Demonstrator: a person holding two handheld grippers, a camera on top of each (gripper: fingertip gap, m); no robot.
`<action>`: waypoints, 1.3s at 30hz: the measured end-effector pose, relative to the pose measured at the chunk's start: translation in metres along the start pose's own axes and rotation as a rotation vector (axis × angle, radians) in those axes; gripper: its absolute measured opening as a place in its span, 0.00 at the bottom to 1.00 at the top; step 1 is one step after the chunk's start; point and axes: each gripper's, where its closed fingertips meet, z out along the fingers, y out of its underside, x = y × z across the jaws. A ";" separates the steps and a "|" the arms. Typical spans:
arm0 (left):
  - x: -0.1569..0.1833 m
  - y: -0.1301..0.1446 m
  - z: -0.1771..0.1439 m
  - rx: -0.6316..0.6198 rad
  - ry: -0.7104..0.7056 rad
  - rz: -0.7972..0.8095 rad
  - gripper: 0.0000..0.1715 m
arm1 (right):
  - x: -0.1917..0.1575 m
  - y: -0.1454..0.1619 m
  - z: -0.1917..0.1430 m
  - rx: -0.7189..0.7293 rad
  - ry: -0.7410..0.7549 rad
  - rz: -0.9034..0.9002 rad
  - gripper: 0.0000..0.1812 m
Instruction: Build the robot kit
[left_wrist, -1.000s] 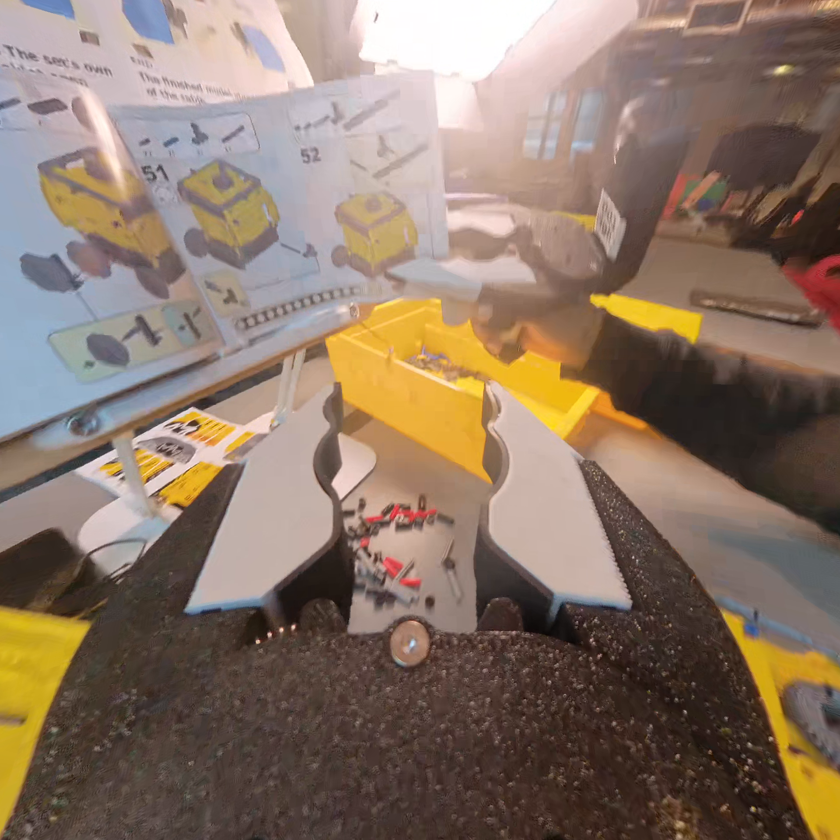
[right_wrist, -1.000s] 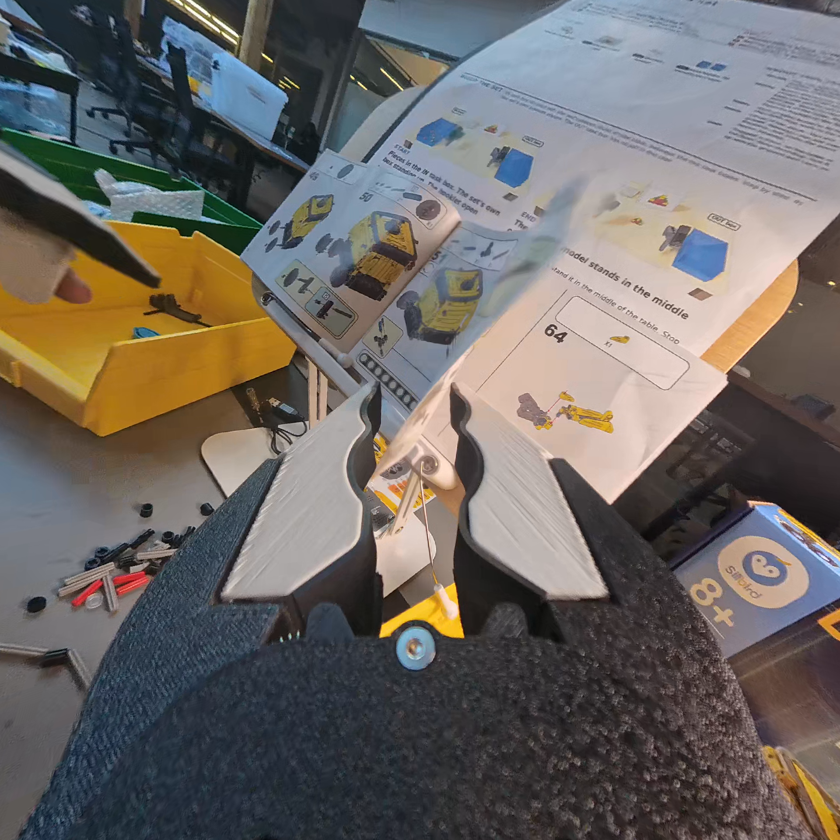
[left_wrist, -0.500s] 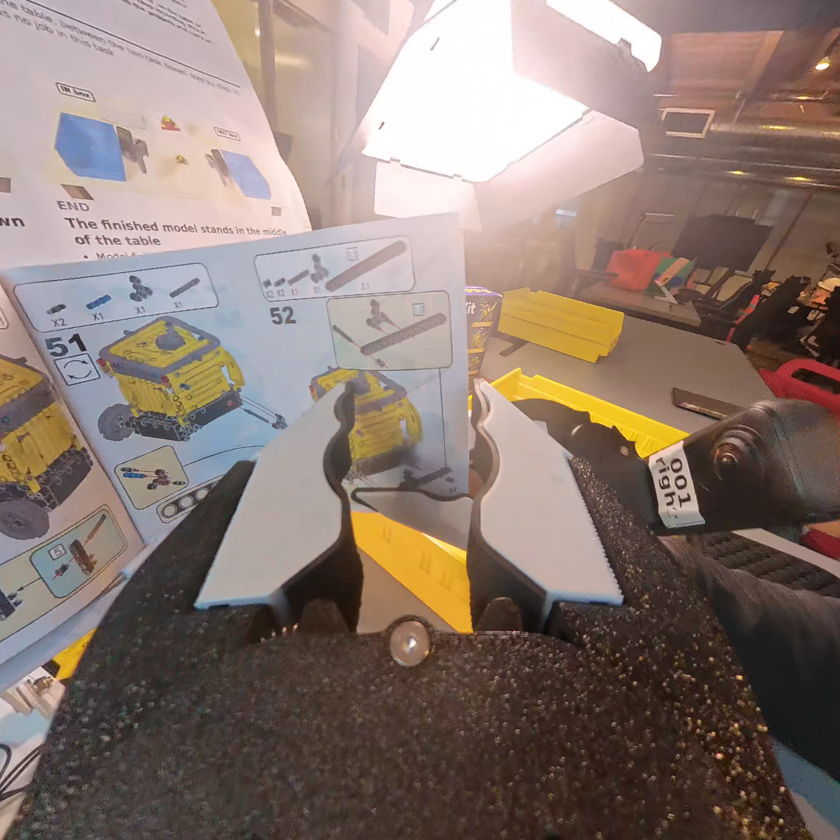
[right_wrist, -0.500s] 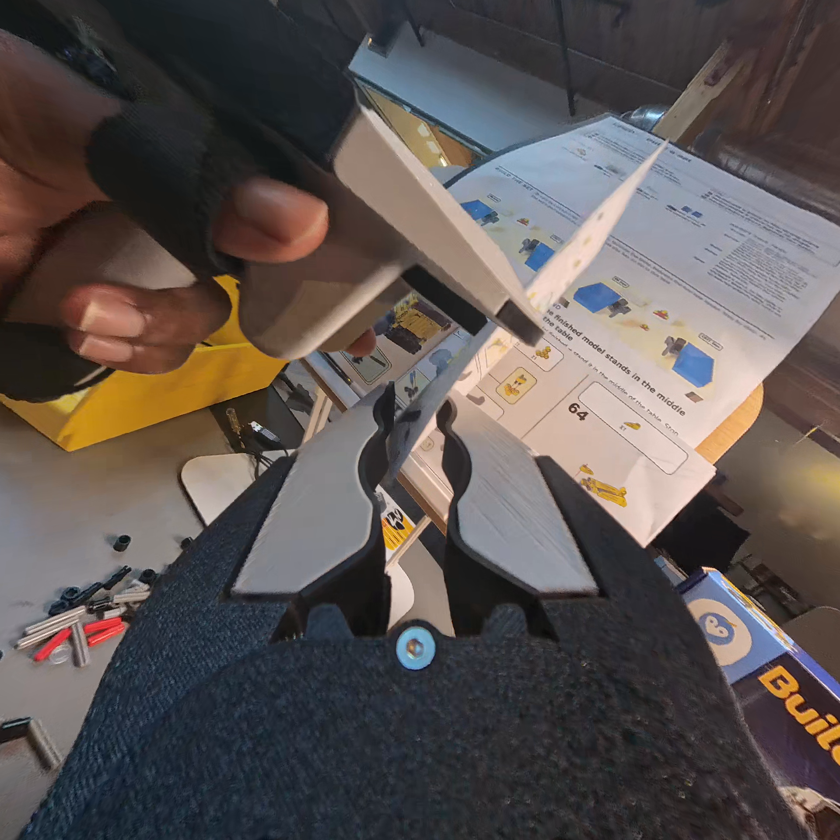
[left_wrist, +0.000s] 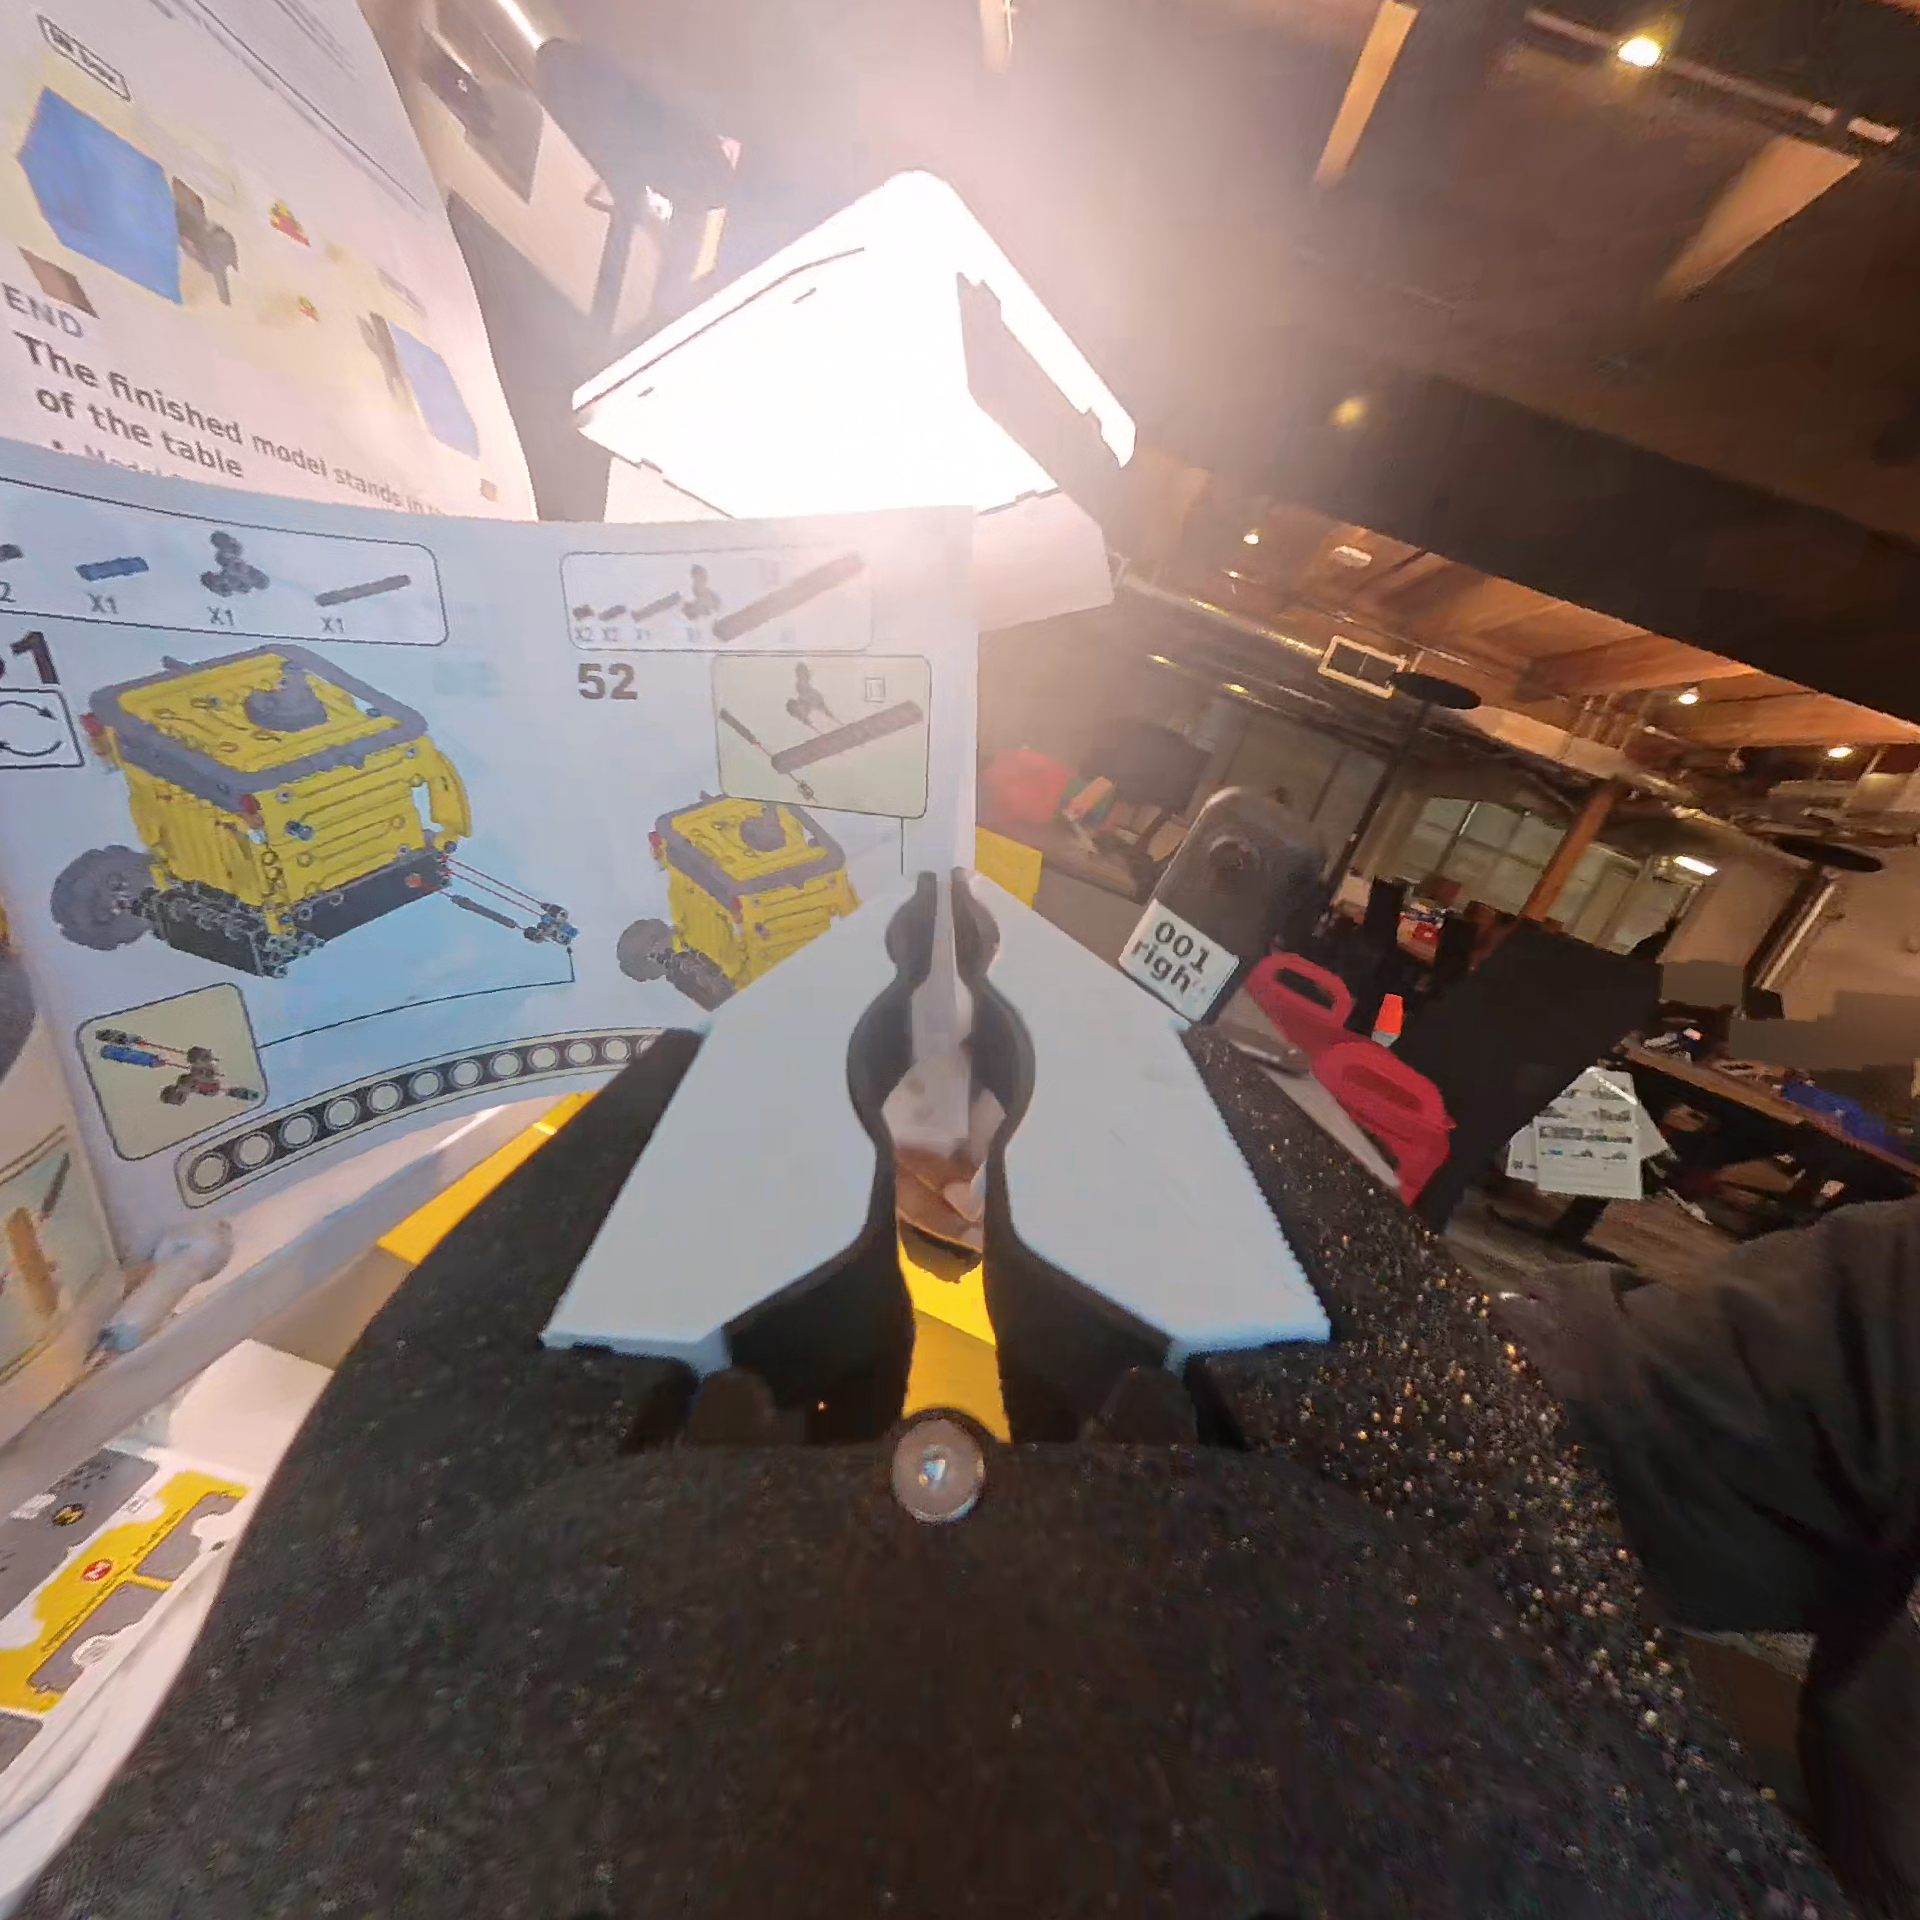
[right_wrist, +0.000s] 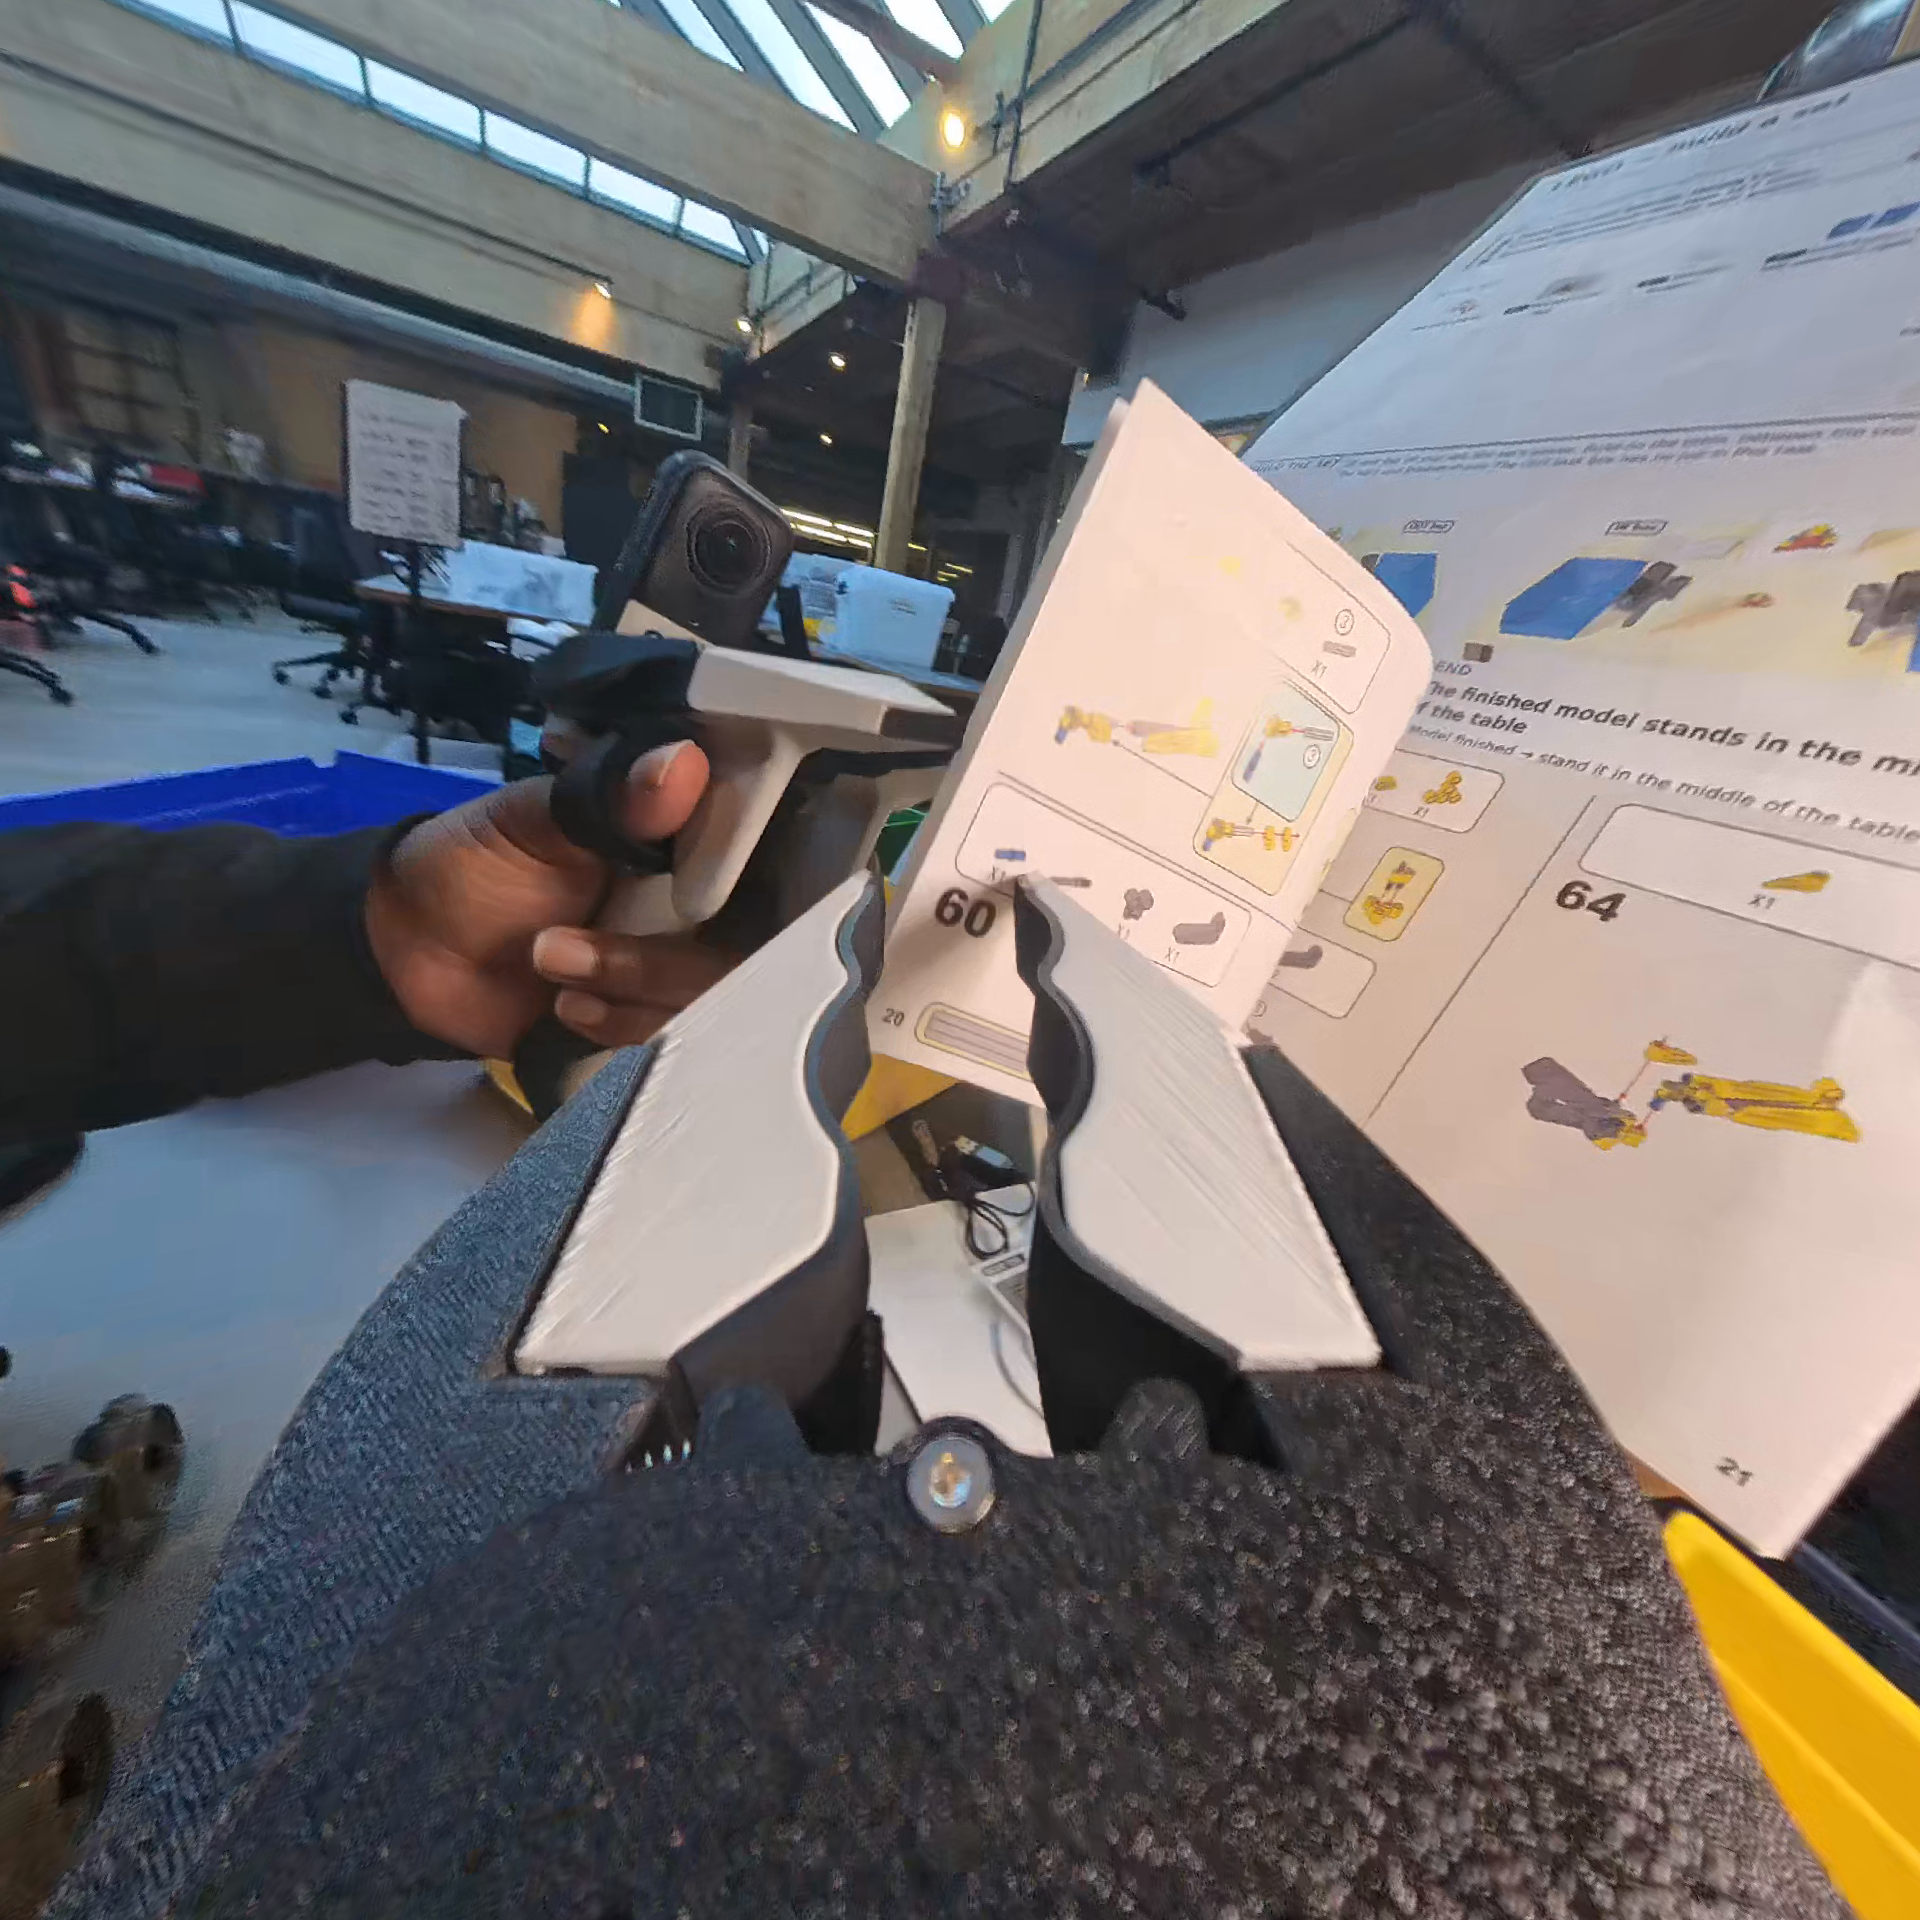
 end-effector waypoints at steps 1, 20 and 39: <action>-0.002 0.002 0.000 -0.011 -0.009 0.014 0.00 | 0.001 -0.001 0.000 0.010 -0.013 0.028 0.13; -0.020 0.019 0.001 -0.096 -0.105 0.094 0.05 | 0.016 0.001 0.004 -0.004 0.053 0.019 0.00; -0.050 -0.031 -0.096 -0.103 -0.459 0.274 0.00 | 0.107 0.023 -0.049 -0.167 0.463 -0.021 0.00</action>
